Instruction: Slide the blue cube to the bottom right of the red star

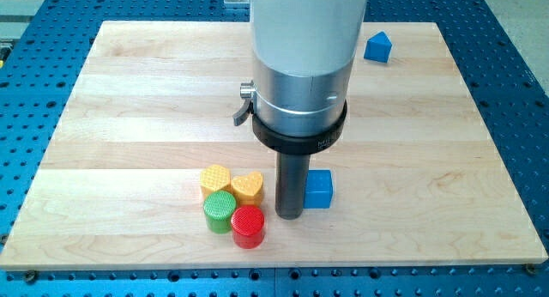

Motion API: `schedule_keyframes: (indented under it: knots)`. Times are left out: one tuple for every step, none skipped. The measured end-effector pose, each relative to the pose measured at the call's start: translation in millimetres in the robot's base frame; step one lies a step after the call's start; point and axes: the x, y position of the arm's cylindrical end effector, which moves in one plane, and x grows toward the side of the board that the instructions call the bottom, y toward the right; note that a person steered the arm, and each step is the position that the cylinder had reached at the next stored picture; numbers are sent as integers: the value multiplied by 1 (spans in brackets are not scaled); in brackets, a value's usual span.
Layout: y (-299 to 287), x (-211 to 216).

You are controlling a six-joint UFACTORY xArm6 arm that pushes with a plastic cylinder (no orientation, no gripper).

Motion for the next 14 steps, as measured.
schedule_keyframes:
  knots:
    - [16, 2]
    - [45, -31]
    - [63, -54]
    - [74, -77]
    - [107, -86]
    - [133, -86]
    - [134, -113]
    - [91, -140]
    - [95, -138]
    - [79, -94]
    - [50, -123]
    - [42, -160]
    - [44, -153]
    - [55, -153]
